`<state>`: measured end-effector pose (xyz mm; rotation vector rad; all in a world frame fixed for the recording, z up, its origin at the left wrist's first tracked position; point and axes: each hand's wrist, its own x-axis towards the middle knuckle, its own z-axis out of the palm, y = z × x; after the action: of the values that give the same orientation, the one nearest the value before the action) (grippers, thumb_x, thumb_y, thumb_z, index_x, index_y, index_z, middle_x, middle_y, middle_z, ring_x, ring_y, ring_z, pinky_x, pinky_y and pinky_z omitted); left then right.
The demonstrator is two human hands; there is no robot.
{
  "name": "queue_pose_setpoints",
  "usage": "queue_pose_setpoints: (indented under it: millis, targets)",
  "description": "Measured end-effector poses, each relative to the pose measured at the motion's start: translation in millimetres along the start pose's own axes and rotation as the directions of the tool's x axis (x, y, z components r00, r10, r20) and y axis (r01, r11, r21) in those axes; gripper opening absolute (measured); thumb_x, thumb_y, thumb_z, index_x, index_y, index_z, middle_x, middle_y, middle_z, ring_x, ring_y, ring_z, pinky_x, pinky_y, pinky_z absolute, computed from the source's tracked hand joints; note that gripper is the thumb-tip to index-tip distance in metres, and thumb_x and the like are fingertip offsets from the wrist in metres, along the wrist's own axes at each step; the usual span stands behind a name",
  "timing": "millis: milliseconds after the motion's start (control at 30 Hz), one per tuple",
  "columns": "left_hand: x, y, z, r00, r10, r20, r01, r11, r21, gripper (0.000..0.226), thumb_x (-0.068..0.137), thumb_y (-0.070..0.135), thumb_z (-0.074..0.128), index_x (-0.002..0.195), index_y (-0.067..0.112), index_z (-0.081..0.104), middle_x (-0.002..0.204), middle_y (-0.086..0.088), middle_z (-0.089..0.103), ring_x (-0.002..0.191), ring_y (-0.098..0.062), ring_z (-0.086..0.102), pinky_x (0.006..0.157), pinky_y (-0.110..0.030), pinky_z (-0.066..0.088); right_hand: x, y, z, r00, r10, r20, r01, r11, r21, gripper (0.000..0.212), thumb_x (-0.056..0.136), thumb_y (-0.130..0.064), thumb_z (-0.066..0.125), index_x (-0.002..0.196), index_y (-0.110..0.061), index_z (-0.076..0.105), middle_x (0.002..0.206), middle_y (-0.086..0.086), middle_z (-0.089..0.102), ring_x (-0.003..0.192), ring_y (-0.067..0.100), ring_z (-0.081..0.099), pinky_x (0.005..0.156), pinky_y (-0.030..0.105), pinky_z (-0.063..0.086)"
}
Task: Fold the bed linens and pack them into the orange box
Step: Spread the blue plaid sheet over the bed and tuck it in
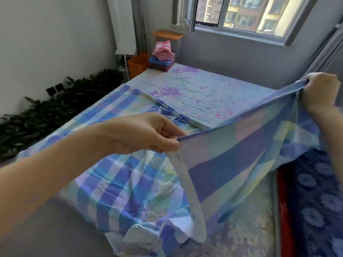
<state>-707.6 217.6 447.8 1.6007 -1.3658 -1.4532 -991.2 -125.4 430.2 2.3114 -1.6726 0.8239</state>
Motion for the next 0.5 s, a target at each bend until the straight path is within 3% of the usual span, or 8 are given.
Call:
queue_pose_setpoints:
  millis: [100, 200, 267, 367, 433, 500]
  targets:
    - [-52, -24, -59, 0.979, -0.054, -0.197, 0.036, 0.995, -0.09, 0.023, 0.075, 0.014, 0.074, 0.097, 0.006, 0.073, 0.1, -0.018, 0.07, 0.088, -0.021, 0.057, 0.075, -0.022, 0.05, 32, -113, 1, 0.99, -0.129, -0.054, 0.136, 0.978, 0.156, 0.042, 0.073, -0.017, 0.038, 0.09, 0.01, 0.066, 0.085, 0.036, 0.061, 0.08, 0.047, 0.056, 0.072, 0.046, 0.041]
    - [-113, -59, -112, 0.93, -0.075, -0.361, 0.004, 0.981, -0.194, 0.042, 0.042, 0.037, 0.092, 0.074, 0.015, 0.078, 0.074, -0.002, 0.071, 0.068, -0.009, 0.06, 0.06, -0.015, 0.051, 37, -238, 16, 0.969, -0.243, -0.047, 0.247, 0.939, 0.241, 0.038, 0.081, -0.01, 0.043, 0.105, 0.009, 0.065, 0.104, 0.036, 0.061, 0.099, 0.045, 0.056, 0.085, 0.041, 0.04]
    - [-149, -89, -147, 0.891, -0.114, -0.44, 0.021, 0.977, -0.212, 0.052, 0.03, 0.038, 0.094, 0.074, 0.015, 0.077, 0.073, -0.001, 0.069, 0.063, -0.007, 0.059, 0.056, -0.014, 0.049, 30, -319, 30, 0.956, -0.292, 0.005, 0.278, 0.916, 0.29, 0.045, 0.079, -0.012, 0.04, 0.11, 0.01, 0.063, 0.113, 0.034, 0.059, 0.108, 0.044, 0.055, 0.09, 0.039, 0.038]
    - [-195, -140, -200, 0.783, -0.223, -0.581, 0.08, 0.962, -0.262, 0.007, 0.063, 0.009, 0.079, 0.068, 0.012, 0.075, 0.07, -0.003, 0.065, 0.065, -0.013, 0.052, 0.054, -0.015, 0.046, 10, -429, 60, 0.93, -0.358, 0.082, 0.298, 0.866, 0.402, 0.067, 0.063, -0.022, 0.028, 0.11, 0.01, 0.063, 0.116, 0.034, 0.059, 0.11, 0.043, 0.054, 0.092, 0.038, 0.038]
    - [-224, -182, -240, 0.699, -0.284, -0.656, 0.146, 0.955, -0.258, 0.021, 0.082, -0.002, 0.065, 0.068, 0.012, 0.073, 0.07, -0.004, 0.062, 0.067, -0.014, 0.05, 0.061, -0.02, 0.044, -5, -503, 88, 0.921, -0.362, 0.143, 0.27, 0.86, 0.433, 0.067, 0.063, -0.023, 0.028, 0.111, 0.009, 0.063, 0.115, 0.033, 0.059, 0.109, 0.043, 0.055, 0.09, 0.037, 0.039]
    - [-242, -220, -268, 0.624, -0.34, -0.703, 0.204, 0.94, -0.273, 0.026, 0.088, -0.004, 0.057, 0.071, 0.012, 0.068, 0.064, 0.001, 0.061, 0.066, -0.012, 0.049, 0.064, -0.023, 0.041, -26, -562, 114, 0.913, -0.367, 0.178, 0.254, 0.852, 0.457, 0.053, 0.073, -0.02, 0.037, 0.109, 0.006, 0.065, 0.113, 0.031, 0.061, 0.106, 0.041, 0.056, 0.087, 0.035, 0.039]
